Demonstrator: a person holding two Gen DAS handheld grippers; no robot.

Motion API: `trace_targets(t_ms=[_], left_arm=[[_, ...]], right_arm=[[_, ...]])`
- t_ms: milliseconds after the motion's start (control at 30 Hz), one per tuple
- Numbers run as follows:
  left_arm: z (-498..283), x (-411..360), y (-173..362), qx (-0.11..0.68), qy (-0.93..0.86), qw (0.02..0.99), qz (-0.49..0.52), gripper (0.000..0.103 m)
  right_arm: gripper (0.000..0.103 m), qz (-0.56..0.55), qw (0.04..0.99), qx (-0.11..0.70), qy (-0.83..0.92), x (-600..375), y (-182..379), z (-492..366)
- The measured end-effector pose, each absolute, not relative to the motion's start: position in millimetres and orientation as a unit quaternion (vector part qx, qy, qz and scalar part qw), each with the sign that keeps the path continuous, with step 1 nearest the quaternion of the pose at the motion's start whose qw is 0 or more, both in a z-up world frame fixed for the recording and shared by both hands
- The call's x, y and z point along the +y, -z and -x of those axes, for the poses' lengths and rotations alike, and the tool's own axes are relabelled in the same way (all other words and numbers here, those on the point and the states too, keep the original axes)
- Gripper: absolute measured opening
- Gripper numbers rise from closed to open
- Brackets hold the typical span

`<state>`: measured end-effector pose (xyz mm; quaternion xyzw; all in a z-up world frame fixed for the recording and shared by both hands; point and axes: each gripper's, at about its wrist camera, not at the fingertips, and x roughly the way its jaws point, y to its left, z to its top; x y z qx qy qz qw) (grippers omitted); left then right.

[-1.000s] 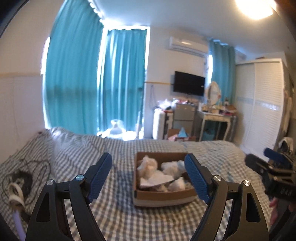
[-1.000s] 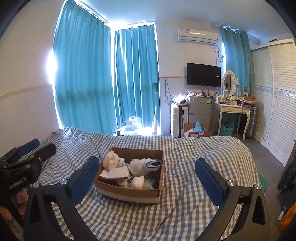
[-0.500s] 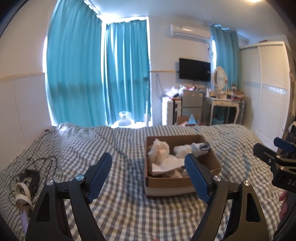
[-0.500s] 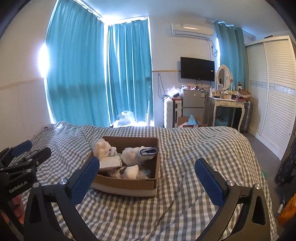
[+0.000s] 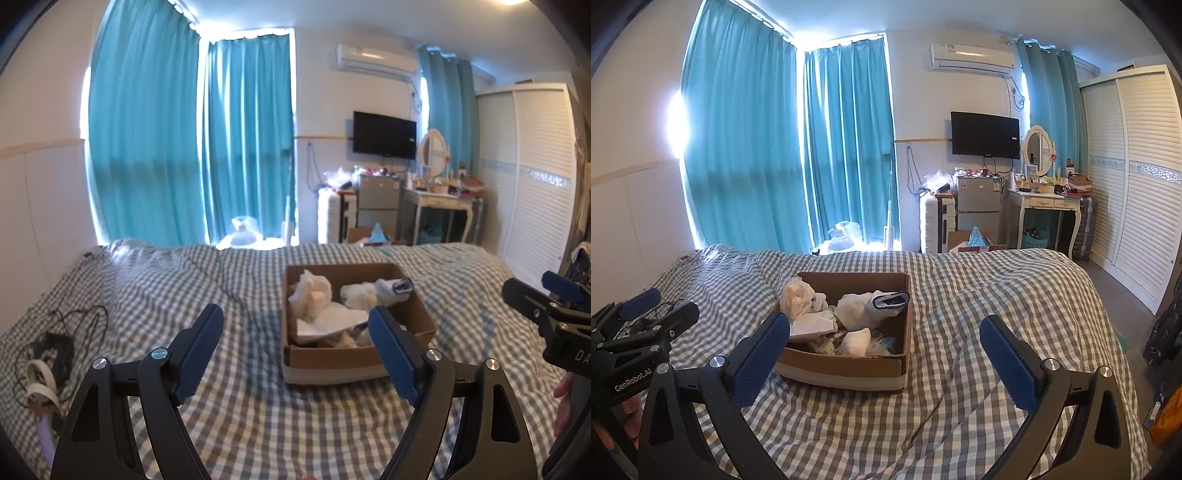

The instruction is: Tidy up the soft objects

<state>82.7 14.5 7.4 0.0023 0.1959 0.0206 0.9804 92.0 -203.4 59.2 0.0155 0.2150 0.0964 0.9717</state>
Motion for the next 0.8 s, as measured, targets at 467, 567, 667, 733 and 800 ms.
trace_targets(t_ms=[467,567,667,733,800], left_arm=[[-83.3,12.2,-5.9,0.204,-0.012,0.979,0.0,0.082],[-83.1,11.9,-6.2,0.204,-0.014,0.979,-0.001,0.082],[-82.1,12.0,-6.6,0.2,-0.018,0.98,-0.002,0.082],[-81.2,11.8,-7.1,0.198,-0.023,0.98,-0.004,0.082],[-81.1,13.6,-7.0,0.198,-0.023,0.98,0.002,0.082]], right_arm=[[0.103,-0.01,0.972,0.217,-0.093,-200.7,-59.3,-89.5],[0.103,-0.011,0.972,0.217,-0.094,-201.1,-58.8,-88.9],[0.103,-0.01,0.971,0.219,-0.093,-200.8,-59.1,-88.8],[0.103,-0.008,0.971,0.22,-0.093,-199.7,-59.2,-88.7],[0.103,-0.006,0.971,0.221,-0.092,-198.3,-59.1,-89.3]])
